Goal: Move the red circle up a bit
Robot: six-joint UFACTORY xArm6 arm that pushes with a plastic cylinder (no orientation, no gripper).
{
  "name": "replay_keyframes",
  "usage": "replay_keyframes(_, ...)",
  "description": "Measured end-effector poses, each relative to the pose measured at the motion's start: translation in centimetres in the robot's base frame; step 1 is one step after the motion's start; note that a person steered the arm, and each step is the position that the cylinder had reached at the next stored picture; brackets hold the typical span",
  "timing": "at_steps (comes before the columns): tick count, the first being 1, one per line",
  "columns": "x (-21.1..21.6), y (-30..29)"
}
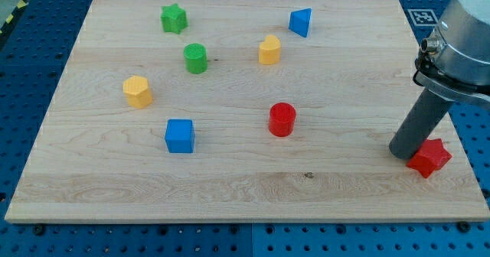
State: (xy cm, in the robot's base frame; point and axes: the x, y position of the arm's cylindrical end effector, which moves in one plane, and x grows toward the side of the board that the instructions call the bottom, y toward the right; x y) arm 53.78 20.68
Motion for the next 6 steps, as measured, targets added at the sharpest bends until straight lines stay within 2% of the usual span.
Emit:
replay_keyframes(2, 2.0, 0.8)
replay_keyframes(4, 3.7, -9.5)
replay_keyframes(5, 1.8, -13.0)
replay_keyframes(6, -1.9, -16.1)
